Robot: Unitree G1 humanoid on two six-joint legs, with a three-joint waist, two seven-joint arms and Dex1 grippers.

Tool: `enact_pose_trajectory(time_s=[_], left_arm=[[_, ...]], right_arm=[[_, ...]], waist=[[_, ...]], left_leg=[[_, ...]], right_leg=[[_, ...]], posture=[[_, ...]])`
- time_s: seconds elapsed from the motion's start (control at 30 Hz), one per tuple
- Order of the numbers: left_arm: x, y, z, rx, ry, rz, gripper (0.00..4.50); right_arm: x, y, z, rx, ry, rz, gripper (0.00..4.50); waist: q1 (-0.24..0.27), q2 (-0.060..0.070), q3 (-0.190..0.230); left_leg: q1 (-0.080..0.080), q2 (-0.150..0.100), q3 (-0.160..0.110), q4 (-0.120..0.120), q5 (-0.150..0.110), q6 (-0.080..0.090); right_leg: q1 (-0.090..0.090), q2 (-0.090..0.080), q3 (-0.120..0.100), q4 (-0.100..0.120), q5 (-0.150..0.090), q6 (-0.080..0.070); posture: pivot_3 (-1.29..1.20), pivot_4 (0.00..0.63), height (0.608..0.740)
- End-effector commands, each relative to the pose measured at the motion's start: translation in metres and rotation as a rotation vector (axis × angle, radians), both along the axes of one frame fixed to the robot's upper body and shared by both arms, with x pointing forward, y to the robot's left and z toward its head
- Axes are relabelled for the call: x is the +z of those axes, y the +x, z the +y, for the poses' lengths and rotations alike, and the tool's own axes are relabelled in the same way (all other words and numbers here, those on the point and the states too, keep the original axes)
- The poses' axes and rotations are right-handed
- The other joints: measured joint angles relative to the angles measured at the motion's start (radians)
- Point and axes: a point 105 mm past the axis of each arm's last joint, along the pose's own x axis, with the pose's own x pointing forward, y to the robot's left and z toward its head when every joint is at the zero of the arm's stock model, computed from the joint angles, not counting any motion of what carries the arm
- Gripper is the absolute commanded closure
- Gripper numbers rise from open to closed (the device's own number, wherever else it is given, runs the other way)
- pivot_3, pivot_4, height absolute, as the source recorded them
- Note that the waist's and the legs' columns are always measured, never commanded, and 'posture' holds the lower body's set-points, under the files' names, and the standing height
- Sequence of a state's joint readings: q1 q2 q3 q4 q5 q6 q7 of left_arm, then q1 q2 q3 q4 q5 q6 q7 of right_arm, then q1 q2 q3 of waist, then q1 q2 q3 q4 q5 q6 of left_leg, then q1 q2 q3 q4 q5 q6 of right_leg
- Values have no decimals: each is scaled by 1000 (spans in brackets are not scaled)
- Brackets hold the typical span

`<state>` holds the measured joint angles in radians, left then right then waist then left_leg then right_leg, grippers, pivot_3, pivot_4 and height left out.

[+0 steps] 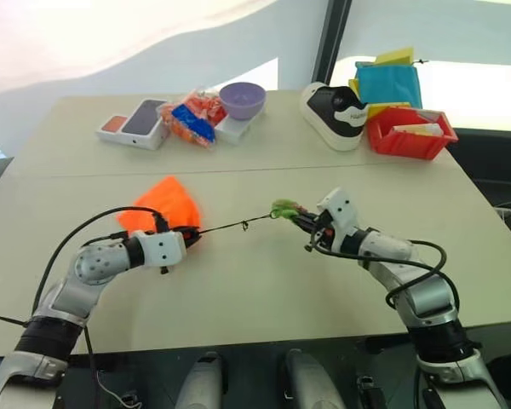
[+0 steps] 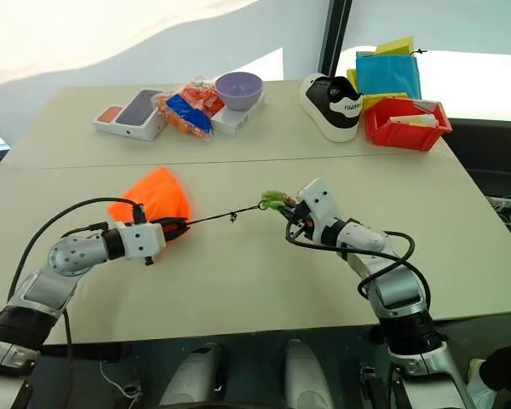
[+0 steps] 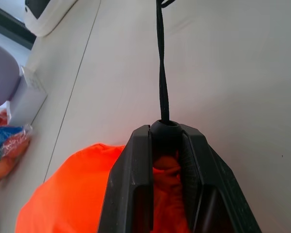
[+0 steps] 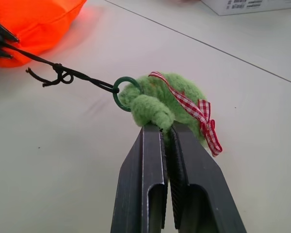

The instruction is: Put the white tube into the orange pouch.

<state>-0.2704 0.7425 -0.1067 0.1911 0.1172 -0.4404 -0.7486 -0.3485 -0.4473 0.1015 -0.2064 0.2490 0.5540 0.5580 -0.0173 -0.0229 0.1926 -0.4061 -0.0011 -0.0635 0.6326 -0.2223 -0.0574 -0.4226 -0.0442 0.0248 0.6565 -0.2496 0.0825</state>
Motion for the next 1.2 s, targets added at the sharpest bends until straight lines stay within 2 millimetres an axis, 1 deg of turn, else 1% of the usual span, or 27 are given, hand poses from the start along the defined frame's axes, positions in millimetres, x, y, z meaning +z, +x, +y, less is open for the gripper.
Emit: enact_pose_trajectory(time_s=[0.03, 0.17, 0.23, 0.3, 0.33, 0.37, 0.43, 0.47, 0.5, 0.57, 0.67, 0.73, 0.77, 0.8, 0.9, 0.97, 1.07, 1.2], left_arm=[[5, -1, 16, 68, -12, -8, 4289], [6, -5, 14, 63, -30, 4, 4289], [11, -8, 9, 69, -130, 60, 4289], [17, -13, 3, 57, -242, 133, 3223], [20, -16, 1, 47, -273, 158, 2791], [21, -19, -1, 39, -290, 180, 2341], [21, -27, -1, 47, -332, 239, 1300], [24, -33, 0, 66, -401, 289, 732], [26, -39, 2, 95, -473, 344, 281], [28, -52, 13, 165, -592, 425, 281], [27, -63, 27, 254, -669, 476, 281], [23, -64, 49, 372, -718, 456, 281], [21, -65, 56, 413, -732, 448, 281], [18, -65, 70, 481, -754, 419, 281], [10, -66, 104, 651, -811, 342, 281], [6, -66, 120, 728, -859, 302, 281], [1, -67, 128, 777, -903, 276, 281], [-3, -67, 125, 782, -936, 281, 281]], right_arm=[[16, 7, -2, -22, 4, -70, 4500], [16, 10, -2, -26, -8, -76, 4500], [13, 2, 6, 44, -3, -47, 4500], [9, -11, 17, 134, -9, -18, 3744], [8, -14, 19, 152, -12, -13, 3399], [8, -16, 21, 164, -17, -11, 2903], [5, -18, 21, 167, -43, -24, 1856], [1, -19, 19, 162, -73, -37, 1276], [-2, -21, 18, 162, -90, -44, 862], [-3, -24, 12, 157, -90, -61, 862], [-4, -26, 3, 146, -83, -78, 862], [-6, -27, -7, 137, -76, -79, 862], [-7, -27, -10, 132, -72, -81, 862], [-8, -26, -17, 118, -61, -79, 862], [-8, -22, -31, 83, -12, -73, 862], [-10, -19, -38, 72, 0, -69, 862], [-13, -17, -45, 61, 16, -65, 862], [-16, -16, -47, 60, 16, -65, 862]], waist=[[-1, 0, 0], [-1, 0, 0], [-3, 0, 0], [-2, 0, 0], [-3, 0, 0], [-3, 0, 0], [-3, 0, 0], [-3, 0, 0], [-5, 0, 0], [-5, 0, 0], [-3, 0, 0], [0, 0, 0], [0, 0, 0], [1, 0, 0], [2, 0, 0], [2, 0, 0], [3, 0, 0], [3, 0, 0]], left_leg=[[0, 0, 0, 0, 0, 0], [0, 0, 0, 0, 0, 0], [0, 0, 0, 0, 0, 0], [0, 0, 0, 0, 0, 0], [0, 1, 0, 0, 0, 0], [0, 1, 0, 0, 0, 0], [0, 1, 0, 0, 0, 0], [0, 1, 0, 0, 0, 0], [0, 1, 0, 0, 0, 0], [0, 2, 1, -1, 0, 0], [0, 2, 0, -1, 0, 0], [0, 2, 0, 0, 0, 0], [1, 2, 1, 0, 0, 0], [1, 2, 1, 0, 0, 0], [6, 2, 2, 0, 0, 0], [10, 2, 2, -1, 0, 0], [13, 3, 2, -2, 0, 0], [13, 3, 3, -2, 0, 0]], right_leg=[[0, 0, 0, 0, 0, 0], [0, 0, 0, 0, 0, 0], [0, 0, 0, 0, 0, 0], [0, 0, 0, 0, 0, 0], [0, 0, 0, 0, 0, 0], [0, 0, 0, 0, 0, 0], [0, 0, 0, 0, 0, 0], [0, 0, 0, 0, 0, 0], [0, 0, 0, 0, 0, 0], [0, 0, 0, -1, 0, 0], [0, 0, 0, -1, 0, 0], [0, 1, 0, -1, -1, -4], [1, 0, 0, -1, -2, -5], [2, 0, 0, -1, -2, -5], [7, 0, 0, -5, -2, -6], [12, 0, 0, -7, -3, -6], [16, 0, 0, -10, -4, -3], [16, -1, 0, -10, -2, -7]], posture=[[0, 150, 740], [0, 150, 740], [0, 150, 740], [0, 150, 740], [0, 150, 740], [0, 150, 740], [0, 150, 740], [0, 150, 740], [0, 150, 740], [0, 150, 740], [0, 150, 740], [0, 150, 740], [0, 150, 740], [0, 150, 740], [0, 150, 740], [0, 150, 740], [0, 150, 740], [0, 150, 740]])
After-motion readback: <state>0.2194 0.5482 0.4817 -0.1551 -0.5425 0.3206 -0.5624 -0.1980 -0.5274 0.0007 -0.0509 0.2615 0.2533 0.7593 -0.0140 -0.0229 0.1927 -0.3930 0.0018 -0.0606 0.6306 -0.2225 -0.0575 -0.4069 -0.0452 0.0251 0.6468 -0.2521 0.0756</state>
